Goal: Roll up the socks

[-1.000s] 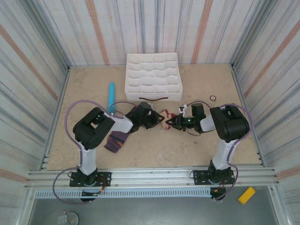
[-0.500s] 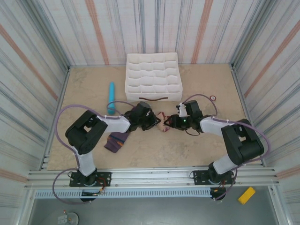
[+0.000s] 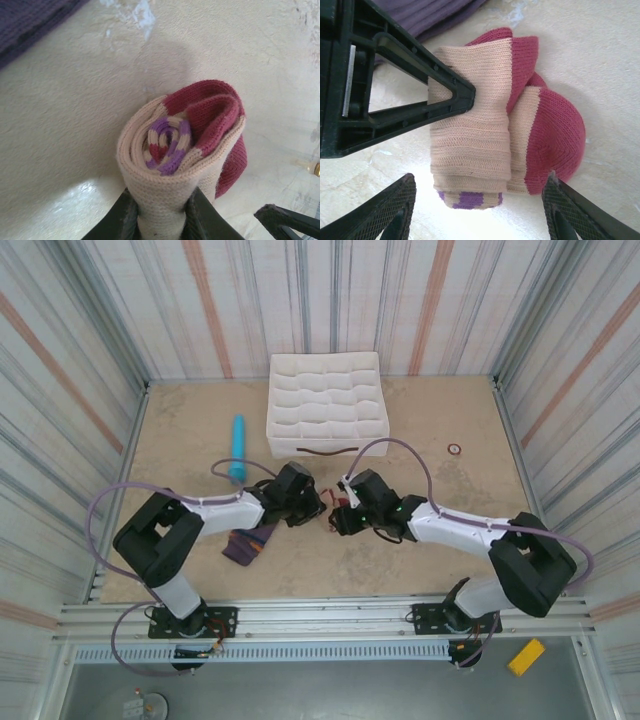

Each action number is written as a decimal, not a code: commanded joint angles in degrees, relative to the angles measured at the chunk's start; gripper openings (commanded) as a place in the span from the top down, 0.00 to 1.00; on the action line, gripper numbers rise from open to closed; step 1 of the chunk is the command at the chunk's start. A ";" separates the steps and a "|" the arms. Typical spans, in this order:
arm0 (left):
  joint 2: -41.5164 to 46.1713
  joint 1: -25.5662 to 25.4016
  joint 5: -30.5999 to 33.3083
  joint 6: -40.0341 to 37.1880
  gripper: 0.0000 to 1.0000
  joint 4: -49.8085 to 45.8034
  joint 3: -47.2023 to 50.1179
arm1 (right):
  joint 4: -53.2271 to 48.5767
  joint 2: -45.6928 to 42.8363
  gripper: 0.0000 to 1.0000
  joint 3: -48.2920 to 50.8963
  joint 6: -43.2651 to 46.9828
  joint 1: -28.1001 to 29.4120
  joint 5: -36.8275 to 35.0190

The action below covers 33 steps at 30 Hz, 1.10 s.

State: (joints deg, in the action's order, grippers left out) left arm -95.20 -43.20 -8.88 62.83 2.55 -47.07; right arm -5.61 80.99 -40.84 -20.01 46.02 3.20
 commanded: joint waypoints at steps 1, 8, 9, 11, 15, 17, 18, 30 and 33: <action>1.92 0.32 2.03 -0.34 1.00 -3.43 1.93 | 1.21 3.06 0.32 -2.10 2.26 1.88 -3.26; 2.03 0.31 1.69 -0.15 1.00 -3.51 2.22 | 4.70 8.73 0.35 -4.03 0.79 3.46 -2.68; 2.03 0.31 1.72 -0.14 1.00 -3.51 2.24 | 4.77 9.50 0.38 -4.34 0.63 3.46 -2.86; 2.03 0.32 1.63 -0.16 1.00 -3.51 2.32 | 4.30 10.93 0.43 -4.90 0.49 3.46 -3.20; 2.53 0.64 0.73 -0.25 0.95 -2.88 2.67 | 4.56 12.95 0.56 -4.09 0.41 2.92 -2.69; 3.19 0.75 0.49 -0.17 0.82 -2.08 3.32 | 6.04 13.59 0.66 -2.33 0.37 2.11 -1.66; 3.54 0.90 0.30 -0.16 0.79 -1.73 3.52 | 6.73 13.76 0.72 -1.50 0.01 1.38 -0.37; 6.53 2.94 -4.87 -4.51 0.34 3.76 4.98 | 18.55 16.35 0.97 6.72 -8.41 -12.93 26.58; 4.90 3.12 -7.18 -5.27 0.33 8.00 5.84 | 23.34 18.91 0.97 8.14 -12.16 -17.01 34.07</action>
State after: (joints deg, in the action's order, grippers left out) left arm -90.11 -40.53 -13.08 59.96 6.28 -42.48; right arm 19.57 95.66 -35.97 -26.89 31.86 30.20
